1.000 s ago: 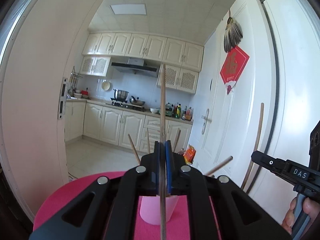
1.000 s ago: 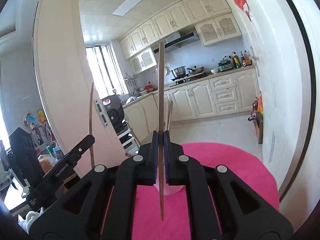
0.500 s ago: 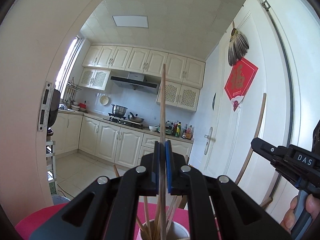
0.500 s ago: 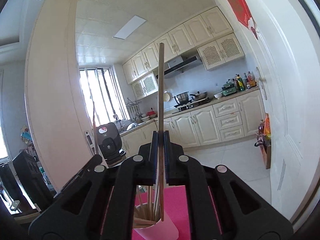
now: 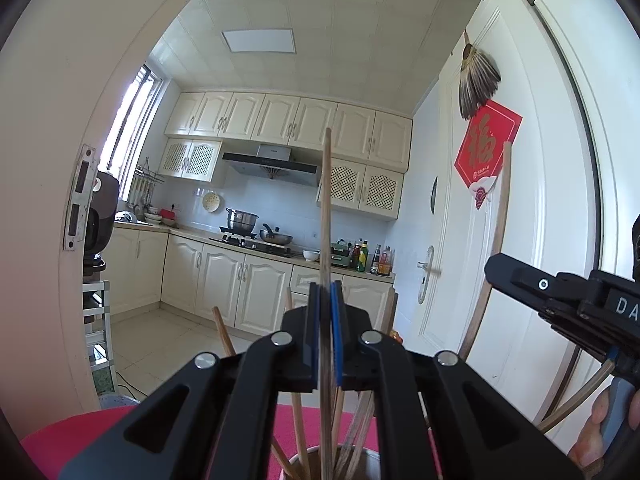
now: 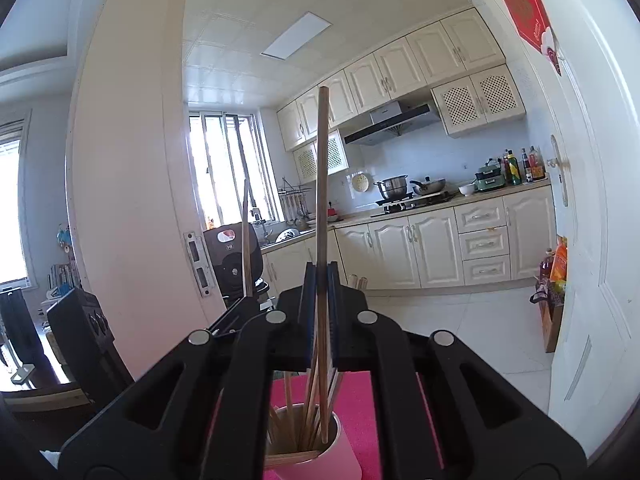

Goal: Organize utensils
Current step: 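Lift both held chopsticks and lower them into the pink cup, then open both tools to release the chopsticks into the cup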

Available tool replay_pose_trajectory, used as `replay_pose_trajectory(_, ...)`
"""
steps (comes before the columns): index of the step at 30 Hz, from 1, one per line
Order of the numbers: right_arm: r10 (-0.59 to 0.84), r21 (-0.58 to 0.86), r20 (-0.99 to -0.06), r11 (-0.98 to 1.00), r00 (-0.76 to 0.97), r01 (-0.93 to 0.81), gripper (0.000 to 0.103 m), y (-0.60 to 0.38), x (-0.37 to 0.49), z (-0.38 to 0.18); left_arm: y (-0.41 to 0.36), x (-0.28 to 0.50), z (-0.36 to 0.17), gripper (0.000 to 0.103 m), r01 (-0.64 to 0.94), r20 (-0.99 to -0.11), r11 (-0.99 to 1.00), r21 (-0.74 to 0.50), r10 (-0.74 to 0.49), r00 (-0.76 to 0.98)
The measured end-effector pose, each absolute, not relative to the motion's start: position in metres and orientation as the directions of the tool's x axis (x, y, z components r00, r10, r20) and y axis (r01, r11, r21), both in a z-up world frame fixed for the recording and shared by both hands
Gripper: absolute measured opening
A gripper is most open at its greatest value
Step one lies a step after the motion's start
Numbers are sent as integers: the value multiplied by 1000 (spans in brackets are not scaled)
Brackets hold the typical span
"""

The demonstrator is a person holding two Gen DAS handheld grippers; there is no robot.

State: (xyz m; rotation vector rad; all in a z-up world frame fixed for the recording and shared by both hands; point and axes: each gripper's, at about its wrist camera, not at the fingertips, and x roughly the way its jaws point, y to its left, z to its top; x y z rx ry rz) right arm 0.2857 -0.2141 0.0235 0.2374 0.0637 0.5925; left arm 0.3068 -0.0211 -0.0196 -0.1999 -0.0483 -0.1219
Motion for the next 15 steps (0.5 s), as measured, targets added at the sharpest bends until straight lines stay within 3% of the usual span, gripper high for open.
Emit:
replay_pose_trajectory(13,560,214,-20,811,828,-544,6,-207,278,22,-22,302,-21,8,147,29,971,-191,-144,989)
replay_pose_trajectory(14,559,212,-24,813,829,-543,6,-206,278,23,-21,302,-20,18,150,21,969,-197,-149,989)
replay_pose_trajectory(15,559,211,-28,814,829,-542,6,-206,278,23,-19,301,-19,34,146,15,968,-203,-146,989)
